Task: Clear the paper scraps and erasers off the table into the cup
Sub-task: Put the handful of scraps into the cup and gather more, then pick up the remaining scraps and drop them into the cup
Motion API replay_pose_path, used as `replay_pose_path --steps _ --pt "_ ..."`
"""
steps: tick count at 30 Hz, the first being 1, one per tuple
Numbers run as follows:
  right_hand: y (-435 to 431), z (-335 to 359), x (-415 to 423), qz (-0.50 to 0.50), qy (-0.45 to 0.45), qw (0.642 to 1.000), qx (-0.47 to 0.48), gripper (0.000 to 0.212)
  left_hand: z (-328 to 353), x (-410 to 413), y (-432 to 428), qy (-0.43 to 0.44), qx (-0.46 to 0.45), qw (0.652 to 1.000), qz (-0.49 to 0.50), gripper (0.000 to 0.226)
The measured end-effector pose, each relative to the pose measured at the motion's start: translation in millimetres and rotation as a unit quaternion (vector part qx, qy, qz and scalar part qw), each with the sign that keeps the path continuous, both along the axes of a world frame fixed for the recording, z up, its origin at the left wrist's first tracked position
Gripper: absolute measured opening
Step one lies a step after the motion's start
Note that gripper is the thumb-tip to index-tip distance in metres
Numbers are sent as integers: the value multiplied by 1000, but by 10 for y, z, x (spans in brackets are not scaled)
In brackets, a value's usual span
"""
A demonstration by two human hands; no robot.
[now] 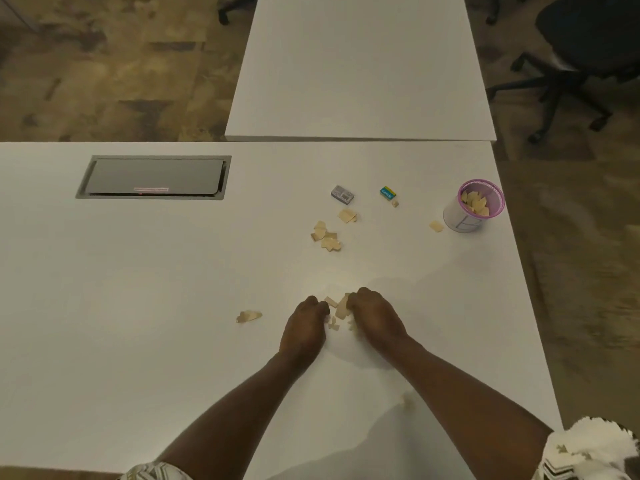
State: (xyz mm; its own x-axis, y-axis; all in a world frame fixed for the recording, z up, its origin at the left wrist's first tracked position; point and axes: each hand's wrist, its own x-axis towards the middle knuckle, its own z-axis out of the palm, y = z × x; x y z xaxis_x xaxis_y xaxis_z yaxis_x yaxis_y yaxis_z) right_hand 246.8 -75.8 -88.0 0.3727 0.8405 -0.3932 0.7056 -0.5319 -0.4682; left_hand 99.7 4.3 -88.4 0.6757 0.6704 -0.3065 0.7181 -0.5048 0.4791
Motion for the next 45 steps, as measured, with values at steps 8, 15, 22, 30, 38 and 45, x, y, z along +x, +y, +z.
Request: replay_pose_path --steps 8,15,22,30,38,45 --pt "-8 243 358 -313 249 911 97 17 191 315 138 -100 -151 956 231 17" --pt "-36 478 864 -375 307 859 165 12 501 969 199 -158 -217 930 251 12" --pt "-69 768 1583 -441 261 828 231 21 816 1974 190 -185 -216 941 183 10" --pt "-34 909 2499 -495 110 832 227 13 1049 3117 148 -187 -200 956 111 12" --pt "54 808 2899 -469 128 860 156 19 1016 3631 144 -117 -211 967 84 29" --pt "-36 820 2804 -467 112 861 168 22 1066 3524 128 -134 -262 953 76 41"
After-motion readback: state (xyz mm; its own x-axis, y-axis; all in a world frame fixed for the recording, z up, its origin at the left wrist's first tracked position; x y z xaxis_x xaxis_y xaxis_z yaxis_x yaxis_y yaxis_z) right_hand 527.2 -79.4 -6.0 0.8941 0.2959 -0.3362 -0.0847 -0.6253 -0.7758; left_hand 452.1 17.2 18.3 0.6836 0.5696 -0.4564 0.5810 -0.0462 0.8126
